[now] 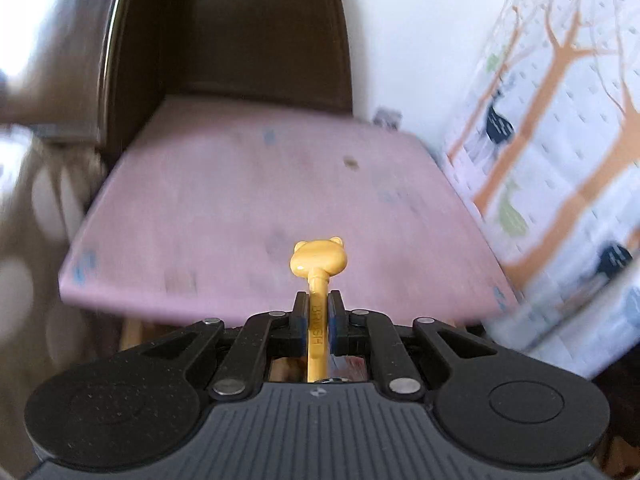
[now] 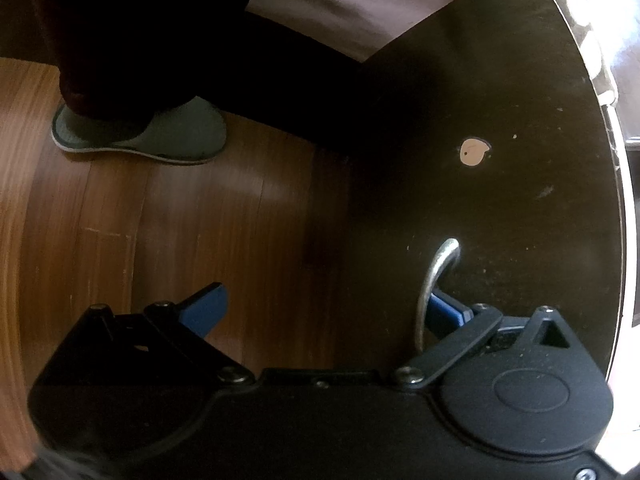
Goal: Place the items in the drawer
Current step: 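Carry the yellow stick over the drawer and open the left gripper, then push the drawer shut by its handle with the right gripper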
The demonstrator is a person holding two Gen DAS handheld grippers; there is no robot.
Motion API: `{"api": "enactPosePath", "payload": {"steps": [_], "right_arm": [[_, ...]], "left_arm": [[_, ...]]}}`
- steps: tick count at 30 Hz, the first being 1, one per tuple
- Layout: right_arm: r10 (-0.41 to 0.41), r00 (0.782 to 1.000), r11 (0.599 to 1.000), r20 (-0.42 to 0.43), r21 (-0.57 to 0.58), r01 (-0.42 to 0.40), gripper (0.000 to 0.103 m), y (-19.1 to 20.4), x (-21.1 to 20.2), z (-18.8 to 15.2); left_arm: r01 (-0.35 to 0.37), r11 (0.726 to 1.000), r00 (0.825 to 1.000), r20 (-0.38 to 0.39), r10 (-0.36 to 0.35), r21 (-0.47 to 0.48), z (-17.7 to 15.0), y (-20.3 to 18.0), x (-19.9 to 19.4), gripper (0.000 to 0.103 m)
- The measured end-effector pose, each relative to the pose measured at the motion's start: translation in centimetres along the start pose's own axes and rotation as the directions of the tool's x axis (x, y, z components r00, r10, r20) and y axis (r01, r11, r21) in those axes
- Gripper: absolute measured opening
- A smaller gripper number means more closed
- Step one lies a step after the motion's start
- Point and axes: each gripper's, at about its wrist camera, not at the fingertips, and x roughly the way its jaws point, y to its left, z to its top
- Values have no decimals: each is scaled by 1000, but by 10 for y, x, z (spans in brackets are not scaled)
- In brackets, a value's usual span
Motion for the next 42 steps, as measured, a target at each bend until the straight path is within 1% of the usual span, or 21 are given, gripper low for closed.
{"api": "enactPosePath", "payload": {"steps": [3,6,9,12,16,20,21,22,23,24,25,27,30,33,38,40,42], "right_arm": [[-1,1000,1000,-2,-5,1,103,1,-1,-1],[0,1000,1000,-8,-7,0,103,1,-1,0],[1,1000,1000,-12,-12,-1,103,1,0,0],[1,1000,1000,-14,-8,-1,103,1,1,2],[2,1000,1000,-22,-1,-2,103,2,2,4],[3,1000,1000,-23,-8,-3,103,2,2,4],[3,1000,1000,-21,-13,-3,103,2,2,3],[3,1000,1000,-20,-17,-3,103,2,2,2],[4,1000,1000,-18,-17,-4,102,2,2,2],[4,1000,1000,-16,-14,-5,102,1,2,2],[6,1000,1000,-14,-8,-6,102,1,1,1],[8,1000,1000,-3,16,-8,102,-1,0,1],[2,1000,997,10,72,-3,102,-2,-1,0],[-36,999,995,12,96,35,101,4,1,-5],[-136,990,989,28,68,134,101,22,4,-11],[-164,986,986,13,45,163,101,27,6,-10],[-175,985,983,2,63,174,101,28,6,-7]], "left_arm": [[-9,1000,997,-76,9,3,-34,-4,9,8],[-30,999,991,-133,26,-30,-64,-6,15,8],[-86,996,981,-177,78,-37,-89,-7,28,8],[-126,989,971,-216,107,-77,-105,-3,41,8],[-174,980,955,-258,144,-98,-116,0,57,8],[-181,977,950,-278,144,-110,-118,0,71,8],[-178,977,948,-288,138,-116,-119,0,72,10],[-177,977,949,-284,138,-117,-119,0,70,23],[-170,979,953,-272,134,-111,-119,-2,64,35],[-161,981,957,-259,129,-110,-119,-4,59,60],[-153,981,963,-241,121,-121,-119,-6,52,65],[-138,979,972,-208,105,-149,-122,-5,30,65],[-101,979,989,-124,80,-175,-133,-4,-12,65],[-43,979,999,-41,36,-197,-151,-3,-56,65],[21,973,999,51,-10,-231,-193,11,-110,65],[28,972,993,116,0,-233,-210,16,-125,65],[21,972,984,176,21,-235,-221,21,-135,65]]}}
